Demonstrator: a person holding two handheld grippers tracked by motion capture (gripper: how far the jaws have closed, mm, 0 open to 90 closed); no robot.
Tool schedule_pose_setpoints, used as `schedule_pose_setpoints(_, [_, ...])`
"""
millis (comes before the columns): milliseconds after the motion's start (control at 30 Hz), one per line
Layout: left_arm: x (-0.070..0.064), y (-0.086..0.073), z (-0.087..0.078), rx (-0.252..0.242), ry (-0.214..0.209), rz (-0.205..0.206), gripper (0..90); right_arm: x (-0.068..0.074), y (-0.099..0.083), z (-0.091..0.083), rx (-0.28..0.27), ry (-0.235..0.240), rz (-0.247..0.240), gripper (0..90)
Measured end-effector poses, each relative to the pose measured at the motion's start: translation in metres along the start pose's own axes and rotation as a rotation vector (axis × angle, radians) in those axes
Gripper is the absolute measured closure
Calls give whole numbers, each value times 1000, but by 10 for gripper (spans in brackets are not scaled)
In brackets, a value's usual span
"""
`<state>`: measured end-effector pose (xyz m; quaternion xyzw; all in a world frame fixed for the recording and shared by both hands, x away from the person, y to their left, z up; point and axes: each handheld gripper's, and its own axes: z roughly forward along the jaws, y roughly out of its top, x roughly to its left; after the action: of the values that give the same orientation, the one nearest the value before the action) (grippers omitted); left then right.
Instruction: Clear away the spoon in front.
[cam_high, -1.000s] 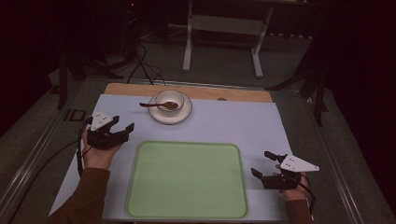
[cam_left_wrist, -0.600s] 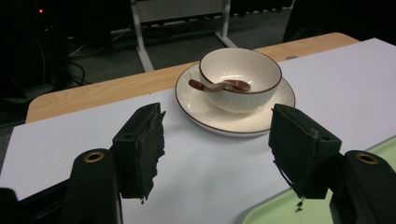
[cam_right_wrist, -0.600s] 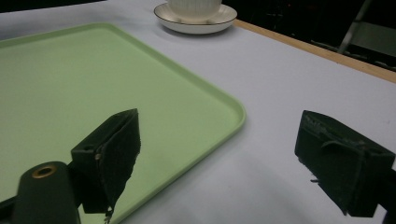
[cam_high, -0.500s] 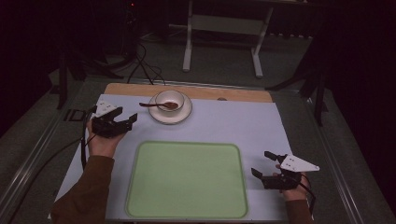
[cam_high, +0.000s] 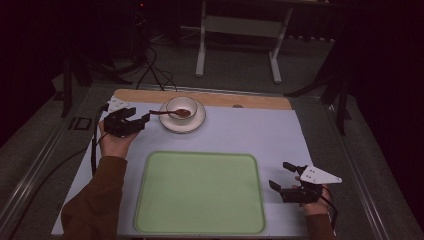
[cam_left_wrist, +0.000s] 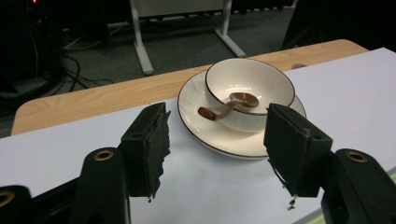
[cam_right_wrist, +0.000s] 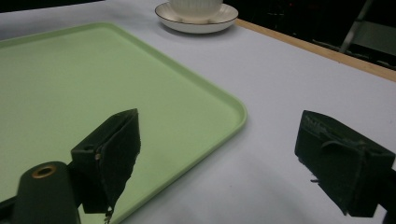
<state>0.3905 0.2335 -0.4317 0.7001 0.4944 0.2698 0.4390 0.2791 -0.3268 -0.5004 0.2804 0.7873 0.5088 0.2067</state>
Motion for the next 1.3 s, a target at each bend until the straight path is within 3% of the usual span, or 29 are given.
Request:
schedule_pose_setpoints(367, [4, 4, 25, 37, -2, -32, 442, 0, 0, 0, 3, 4, -1, 141])
schedule_pose_setpoints(500, [5, 0, 39, 71, -4, -64, 456, -1, 0, 0, 3, 3, -2, 141])
schedule_pose_setpoints(633, [9, -2, 46, 80, -44, -106, 496, 0, 0, 1, 4, 5, -3, 141])
schedule_pose_setpoints(867, [9, -5, 53, 84, -104, -118, 647, 0, 0, 1, 7, 6, -1, 141])
schedule_pose_setpoints(967, [6, -5, 52, 75, -113, -107, 716, -1, 0, 1, 6, 4, -2, 141])
schedule_pose_setpoints(1300, [-6, -4, 47, 75, -100, -27, 824, -1, 0, 1, 9, 6, -1, 140])
